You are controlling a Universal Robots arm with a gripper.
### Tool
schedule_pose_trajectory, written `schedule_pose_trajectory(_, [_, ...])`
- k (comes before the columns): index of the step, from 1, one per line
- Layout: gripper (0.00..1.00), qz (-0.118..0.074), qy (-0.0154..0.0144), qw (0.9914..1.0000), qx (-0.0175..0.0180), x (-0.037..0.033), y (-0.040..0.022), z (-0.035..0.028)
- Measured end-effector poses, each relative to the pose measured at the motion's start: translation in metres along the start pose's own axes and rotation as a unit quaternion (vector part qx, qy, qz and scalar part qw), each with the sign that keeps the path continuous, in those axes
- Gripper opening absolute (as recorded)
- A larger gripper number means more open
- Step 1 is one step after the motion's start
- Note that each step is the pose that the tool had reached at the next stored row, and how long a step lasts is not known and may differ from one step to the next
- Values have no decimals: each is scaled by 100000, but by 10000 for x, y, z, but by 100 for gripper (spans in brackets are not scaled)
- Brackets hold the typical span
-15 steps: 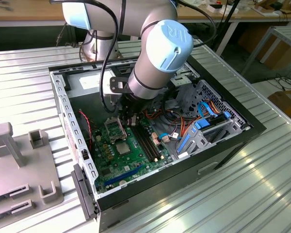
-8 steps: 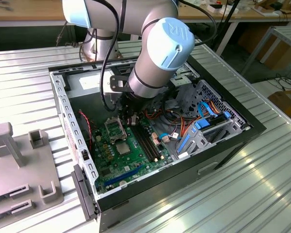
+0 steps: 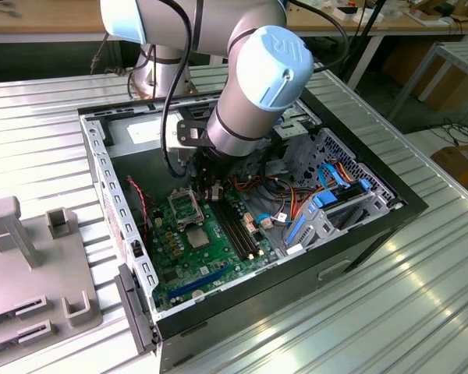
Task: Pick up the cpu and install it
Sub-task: 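Close the cpu cover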
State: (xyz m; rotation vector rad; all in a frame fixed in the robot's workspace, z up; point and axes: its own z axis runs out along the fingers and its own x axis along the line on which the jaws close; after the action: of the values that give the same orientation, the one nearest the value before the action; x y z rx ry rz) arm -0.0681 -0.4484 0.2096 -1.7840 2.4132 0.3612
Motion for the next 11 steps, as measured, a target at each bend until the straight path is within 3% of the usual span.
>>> schedule_pose_trajectory(11, [11,115,812,99997,-36,-13,7,-52])
